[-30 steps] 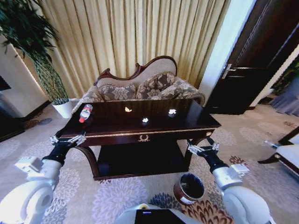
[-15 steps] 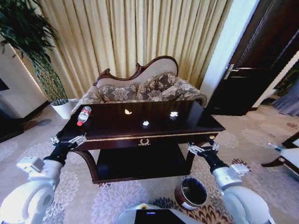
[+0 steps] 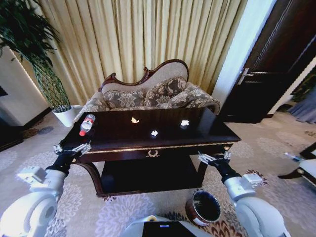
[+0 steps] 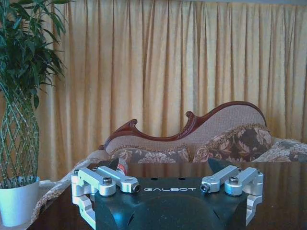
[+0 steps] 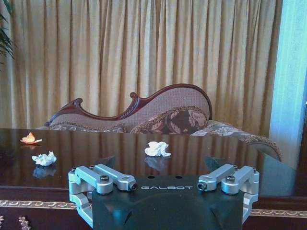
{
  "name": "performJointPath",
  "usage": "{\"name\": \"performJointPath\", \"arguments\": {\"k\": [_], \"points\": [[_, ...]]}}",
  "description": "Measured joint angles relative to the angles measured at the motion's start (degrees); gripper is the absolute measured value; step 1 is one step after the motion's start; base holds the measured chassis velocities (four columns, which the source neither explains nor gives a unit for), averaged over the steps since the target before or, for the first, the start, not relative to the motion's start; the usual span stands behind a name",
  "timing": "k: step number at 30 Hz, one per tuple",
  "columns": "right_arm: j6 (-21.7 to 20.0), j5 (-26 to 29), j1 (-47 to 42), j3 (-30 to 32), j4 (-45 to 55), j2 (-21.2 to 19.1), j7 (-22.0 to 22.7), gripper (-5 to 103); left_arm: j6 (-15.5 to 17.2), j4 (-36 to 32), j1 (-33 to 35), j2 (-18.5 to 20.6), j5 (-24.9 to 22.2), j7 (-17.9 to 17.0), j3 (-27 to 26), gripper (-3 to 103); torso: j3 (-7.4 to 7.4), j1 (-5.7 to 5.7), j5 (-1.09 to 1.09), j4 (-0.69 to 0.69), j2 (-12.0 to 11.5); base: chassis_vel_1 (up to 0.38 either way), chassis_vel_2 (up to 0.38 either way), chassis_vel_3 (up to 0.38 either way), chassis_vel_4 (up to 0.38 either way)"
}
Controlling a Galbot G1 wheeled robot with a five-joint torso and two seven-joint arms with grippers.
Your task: Move to the front of the table and place the trash on the table into the trash bin.
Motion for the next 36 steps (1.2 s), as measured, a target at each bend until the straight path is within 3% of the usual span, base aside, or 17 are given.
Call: {"name": "performJointPath", "arguments": {"k": [13, 21, 24, 26, 27, 29, 30, 32, 36], "points": [[0.17, -0.19, -0.05, -0.19, 0.16, 0.04, -0.09, 100, -0.34, -0.17, 0.16, -0.5, 0.02, 0.03, -0.06, 100, 0.01, 0.01, 0.0, 0.0, 0.0, -0.05, 0.044, 0.047, -0.044], [-0.14, 1.22, 1.59, -0.61, -1.05, -1.94, 2.4, 100, -0.58, -0.52, 0.53, -0.86, 0.02, 0.07, -0.16, 100, 0.0, 0.0, 0.0, 0.0, 0.0, 0.0, 0.0, 0.0, 0.0], [-2.72, 4.04, 4.85, -0.52, -2.01, -4.76, 4.1, 100, -0.69, -0.66, 0.63, -1.01, 0.02, 0.09, -0.21, 100, 0.0, 0.0, 0.0, -0.01, 0.0, 0.0, 0.0, 0.0, 0.0], [-5.92, 8.89, 9.87, -0.58, -3.9, -9.05, 6.01, 100, -0.74, -0.75, 0.64, -1.46, 0.27, 0.16, -0.22, 100, 0.0, 0.0, 0.01, 0.01, 0.0, 0.0, 0.0, 0.0, 0.0], [-5.92, 8.89, 9.87, -0.58, -3.9, -9.05, 6.01, 100, -0.74, -0.75, 0.64, -1.46, 0.27, 0.16, -0.22, 100, 0.0, 0.0, 0.01, 0.01, 0.0, 0.0, 0.0, 0.0, 0.0], [-7.54, 13.04, 14.44, -1.48, -6.95, -13.99, 7.15, 100, -0.76, -0.96, 0.69, -2.09, 0.57, 0.22, -0.25, 100, 0.01, 0.0, 0.01, 0.02, 0.0, 0.0, 0.0, 0.0, 0.0], [-7.54, 13.04, 14.44, -1.48, -6.95, -13.99, 7.15, 100, -0.76, -0.96, 0.69, -2.09, 0.57, 0.22, -0.25, 100, 0.01, 0.0, 0.01, 0.02, 0.0, 0.0, 0.0, 0.0, 0.0], [-8.48, 17.05, 18.8, -2.95, -11.24, -19.24, 7.64, 100, -0.86, -1.12, 0.86, -2.67, 0.84, 0.25, -0.33, 100, 0.01, 0.0, 0.02, 0.01, 0.0, 0.0, 0.0, 0.0, 0.0], [-9.56, 20.42, 22.12, -4.17, -14.33, -22.91, 7.99, 100, -0.89, -1.13, 0.79, -2.88, 0.96, 0.25, -0.28, 100, 0.01, 0.0, 0.02, 0.01, 0.0, 0.0, 0.0, 0.0, 0.0]]}}
